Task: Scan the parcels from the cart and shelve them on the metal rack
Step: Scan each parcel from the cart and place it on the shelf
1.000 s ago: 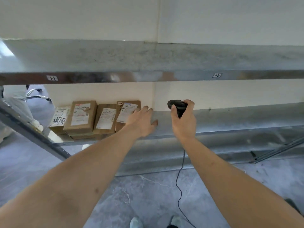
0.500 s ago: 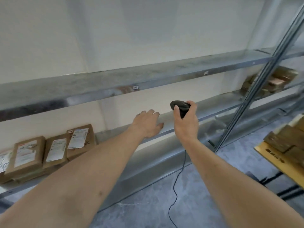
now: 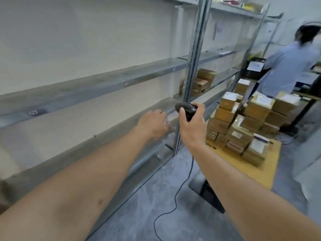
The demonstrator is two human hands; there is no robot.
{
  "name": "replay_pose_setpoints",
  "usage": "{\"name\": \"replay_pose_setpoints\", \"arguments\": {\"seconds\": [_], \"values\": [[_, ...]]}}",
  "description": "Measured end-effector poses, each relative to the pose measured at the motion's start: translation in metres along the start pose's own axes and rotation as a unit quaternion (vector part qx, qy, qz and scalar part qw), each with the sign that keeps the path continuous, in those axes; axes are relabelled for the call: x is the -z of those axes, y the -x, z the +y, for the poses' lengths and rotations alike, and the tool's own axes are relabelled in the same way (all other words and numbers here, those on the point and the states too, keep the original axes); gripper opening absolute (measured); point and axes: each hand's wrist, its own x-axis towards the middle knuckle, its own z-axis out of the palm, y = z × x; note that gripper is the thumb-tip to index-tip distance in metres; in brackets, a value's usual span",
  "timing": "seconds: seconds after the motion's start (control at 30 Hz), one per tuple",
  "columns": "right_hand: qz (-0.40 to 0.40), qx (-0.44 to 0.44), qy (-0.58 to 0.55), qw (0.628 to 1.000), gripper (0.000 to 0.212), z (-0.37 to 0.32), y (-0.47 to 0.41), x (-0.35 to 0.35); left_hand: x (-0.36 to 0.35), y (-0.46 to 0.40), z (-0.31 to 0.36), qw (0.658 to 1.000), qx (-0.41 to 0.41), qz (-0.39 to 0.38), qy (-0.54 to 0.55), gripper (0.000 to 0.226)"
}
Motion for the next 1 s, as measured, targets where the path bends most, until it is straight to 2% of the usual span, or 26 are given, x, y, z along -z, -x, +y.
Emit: {"name": "replay_pose_setpoints", "arguments": {"seconds": [0.33,0.63,0.8,1.0], "values": [[0.137,-0.074,0.058,0.986,0.042,0.087,-0.065,0.122,-0.034,-0.116,0.149,0.988,-0.155,-0.015,0.023,0.059],[0.254,-0.163,0.102,0.948,0.041,0.177,-0.119,0.189,-0.100,-0.204,0.267,0.960,-0.270,-0.064,0.039,0.057],[0.296,-0.205,0.116,0.926,0.035,0.224,-0.137,0.223,-0.130,-0.236,0.324,0.940,-0.323,-0.101,0.033,0.059],[0.299,-0.248,0.125,0.913,0.037,0.287,-0.171,0.267,-0.181,-0.274,0.386,0.925,-0.354,-0.137,0.015,0.056]]}}
